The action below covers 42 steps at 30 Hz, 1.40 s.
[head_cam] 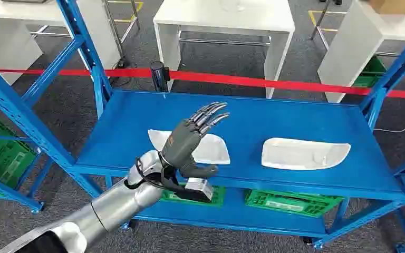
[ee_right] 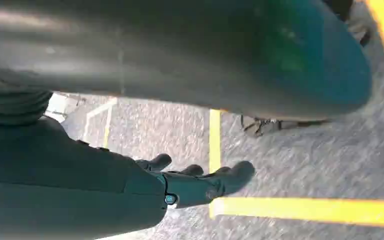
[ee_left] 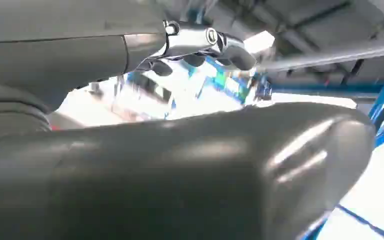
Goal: Take the parts from the cabinet and place them on the table.
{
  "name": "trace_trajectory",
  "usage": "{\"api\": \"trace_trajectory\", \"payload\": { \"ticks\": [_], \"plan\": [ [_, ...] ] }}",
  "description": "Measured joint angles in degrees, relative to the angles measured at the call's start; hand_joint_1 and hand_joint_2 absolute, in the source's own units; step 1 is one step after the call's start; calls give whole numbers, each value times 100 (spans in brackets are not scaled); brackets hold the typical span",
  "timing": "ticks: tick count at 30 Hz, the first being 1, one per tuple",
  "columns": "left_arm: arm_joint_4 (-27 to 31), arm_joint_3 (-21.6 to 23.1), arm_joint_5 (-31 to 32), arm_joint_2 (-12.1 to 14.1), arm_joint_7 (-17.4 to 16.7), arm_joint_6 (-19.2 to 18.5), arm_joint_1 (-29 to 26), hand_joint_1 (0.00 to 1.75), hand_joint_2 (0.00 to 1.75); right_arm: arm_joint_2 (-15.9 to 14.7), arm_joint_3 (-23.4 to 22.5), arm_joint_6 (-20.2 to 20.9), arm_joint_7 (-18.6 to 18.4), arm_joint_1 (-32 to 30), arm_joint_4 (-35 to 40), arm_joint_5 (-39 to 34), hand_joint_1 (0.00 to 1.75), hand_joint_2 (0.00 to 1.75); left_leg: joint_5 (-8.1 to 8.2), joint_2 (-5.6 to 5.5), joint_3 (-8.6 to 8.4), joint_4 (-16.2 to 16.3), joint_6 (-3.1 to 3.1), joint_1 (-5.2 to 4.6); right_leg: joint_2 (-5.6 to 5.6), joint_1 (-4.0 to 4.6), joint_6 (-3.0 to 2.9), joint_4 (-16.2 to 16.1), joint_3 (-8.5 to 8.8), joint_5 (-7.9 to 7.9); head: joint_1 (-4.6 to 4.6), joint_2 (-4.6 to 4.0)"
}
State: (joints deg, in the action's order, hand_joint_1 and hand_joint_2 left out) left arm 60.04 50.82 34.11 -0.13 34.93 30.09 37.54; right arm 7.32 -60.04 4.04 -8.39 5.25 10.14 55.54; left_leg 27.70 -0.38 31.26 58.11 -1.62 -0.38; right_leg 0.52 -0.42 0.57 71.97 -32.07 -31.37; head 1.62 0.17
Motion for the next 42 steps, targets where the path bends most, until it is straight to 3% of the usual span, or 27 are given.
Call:
{"api": "trace_trajectory", "payload": {
  "ticks": [1, 2, 3, 4, 5, 10, 12, 13, 14, 15, 16, 17, 18, 19, 20, 21, 23, 24, 25, 26, 27, 28, 29, 34, 38, 42],
  "plan": [
    [-2, 0, -221, -22, -2, -208, -30, 0, 0, 0, -9, 0, -2, -1, 0, -2, 0, 0, 73, -1, -76, -21, 4, 2, -5, -7, 16, 241, -293, -210, 2, 0],
    [-4, 0, -439, -46, -9, -402, -63, 0, 0, 0, -15, 0, -2, -21, 0, -11, 0, 0, 135, -4, -177, -34, 9, 6, -12, -9, 33, 348, -553, -549, 4, 0],
    [-7, 0, -627, -63, -33, -568, -87, 0, 0, 0, -24, 0, -11, -39, 0, -18, 0, 0, 202, -21, -276, -44, 25, 15, -15, -13, 41, 305, -721, -819, -4, 0],
    [-11, 0, -824, -83, -94, -772, -97, 0, 0, 0, -35, -2, -13, -62, 0, -20, 0, 0, 284, -50, -384, -49, 33, 21, -17, -16, 49, 158, -846, -956, -4, 0],
    [-20, 0, -1030, -107, -186, -1030, -97, 0, 0, -2, -44, -2, -11, -78, 0, -26, 0, 0, 358, -65, -468, -53, 42, 27, -19, -19, 51, -22, -908, -949, -9, 0],
    [-28, 0, -1112, -114, -227, -1138, -97, 0, 0, -4, -46, -2, -11, -82, 0, -28, 0, 0, 384, -69, -499, -53, 46, 28, -20, -20, 54, -95, -926, -924, -11, 0],
    [-48, 0, -1331, -140, -320, -1439, -104, 0, 0, -7, -52, -2, -11, -96, 0, -31, 0, 0, 483, -76, -605, -53, 60, 33, -25, -22, 49, -385, -976, -696, -11, 0],
    [-190, 4, -1746, -199, -444, -2008, -171, 0, 175, -9, -87, 0, 0, -150, -11, -31, 0, 0, 847, -109, -840, 19, 168, -7, -64, 8, -50, -1091, -1092, 1068, -28, 0],
    [-201, -18, -1853, -208, -455, -2120, -144, 0, 175, -9, -96, 0, -13, -110, -11, -24, 0, 0, 940, -96, -990, 2, 237, 3, -35, 18, -148, -983, -1015, 921, -11, 0],
    [-223, -44, -2104, -218, -290, -2369, -66, 0, 175, -9, -107, 0, 0, -61, -11, -15, 0, 0, 582, -34, -425, 904, 351, 8, -40, -22, -295, -1085, -812, 803, 7, 0],
    [-236, -57, -2168, -199, -234, -2419, -80, 0, 175, -11, -109, 0, 2, -47, -11, -15, 0, 0, 697, -20, -147, 1267, 370, 23, -35, -26, -306, -1126, -732, 759, 9, 0],
    [-245, -74, -2250, -169, -154, -2467, -108, 0, 175, -11, -111, 0, -2, -39, -11, -15, 0, 0, 942, -15, 111, 1545, 402, 35, -27, -25, -307, -1155, -650, 708, 7, 0],
    [-243, -96, -2324, -131, -51, -2473, -141, 0, 175, -13, -116, 0, -2, -41, -11, -15, 0, 0, 1220, -11, 331, 1708, 412, 38, -19, -25, -306, -1165, -574, 653, 7, 0],
    [-240, -114, -2358, -105, 28, -2473, -161, 0, 175, -13, -124, 0, -9, -42, -11, -15, 0, 0, 1374, -6, 479, 1731, 409, 39, -13, -25, -304, -1165, -506, 596, 9, 0],
    [-238, -127, -2399, -78, 107, -2473, -181, 0, 175, -13, -133, 2, -18, -42, -11, -15, 0, 0, 1338, 2, 555, 1621, 409, 39, -9, -25, -299, -1164, -429, 538, 7, 0],
    [-225, -157, -2447, -39, 193, -2469, -208, 0, 175, -13, -142, 2, -17, -46, -11, -15, 0, 0, 1086, 2, 552, 1340, 391, 36, -5, -21, -294, -1164, -343, 481, 9, 0],
    [-186, -229, -2519, 13, 308, -2439, -243, 0, 175, -9, -153, 9, -24, -48, -11, -15, 0, 0, 127, 4, 399, 419, 308, 14, -2, -17, -272, -1166, -198, 380, 9, 0],
    [-175, -258, -2535, 46, 350, -2423, -262, 0, 175, 2, -160, 15, -35, -64, -15, -15, 0, 0, -130, 11, 408, 171, 266, -11, 2, -14, -254, -1155, -155, 355, 7, 0],
    [-170, -284, -2550, 53, 374, -2408, -269, 0, 175, 0, -168, 15, -35, -51, -15, -15, 0, 0, 139, 17, 403, 174, 251, -36, 29, -5, -219, -1166, -175, 330, 13, 0],
    [-140, -306, -2552, 59, 383, -2406, -277, 0, 175, 0, -175, 15, -41, -34, -15, -15, 0, 0, 7, 13, 338, 173, 218, -37, 21, -1, -171, -1169, -183, 301, 22, 0],
    [-118, -324, -2556, 70, 396, -2401, -284, 0, 175, 0, -179, 15, -42, -37, -15, -15, 0, 0, -105, 13, 340, 140, 218, -28, 12, 6, -164, -1176, -161, 290, 22, 0],
    [-100, -339, -2567, 70, 407, -2397, -287, 0, 175, -9, -186, 15, -44, -41, -15, -15, 0, 0, -150, -2, 339, 113, 333, 1, -1, 31, -293, -1176, -145, 292, 15, 0],
    [-92, -350, -2570, 70, 404, -2397, -292, 0, 175, -9, -188, 15, -42, -39, -15, -15, 0, 0, -150, -11, 337, 109, 320, -8, -3, 30, -318, -1185, -141, 302, 17, 0],
    [-66, -380, -2574, 79, 439, -2323, -315, 0, 175, -9, -190, 15, -42, -31, -15, -15, 0, 0, -99, -15, 317, 110, 235, -13, -7, 31, -245, -1284, -72, 293, 18, 0],
    [16, -413, -2710, 92, 498, -2285, -347, 0, 175, -9, -190, 15, -35, -29, -15, 2, 0, 0, -86, -14, 310, 110, 209, -13, -9, 30, -176, -1318, -46, 293, 18, 0],
    [396, -437, -3274, 225, 509, -2616, -426, 0, 175, -9, -194, 15, -9, -29, -15, 7, 0, 0, -81, -12, 309, 110, 199, -17, -10, 24, -128, -1322, -45, 293, 18, 0]
  ]
}}
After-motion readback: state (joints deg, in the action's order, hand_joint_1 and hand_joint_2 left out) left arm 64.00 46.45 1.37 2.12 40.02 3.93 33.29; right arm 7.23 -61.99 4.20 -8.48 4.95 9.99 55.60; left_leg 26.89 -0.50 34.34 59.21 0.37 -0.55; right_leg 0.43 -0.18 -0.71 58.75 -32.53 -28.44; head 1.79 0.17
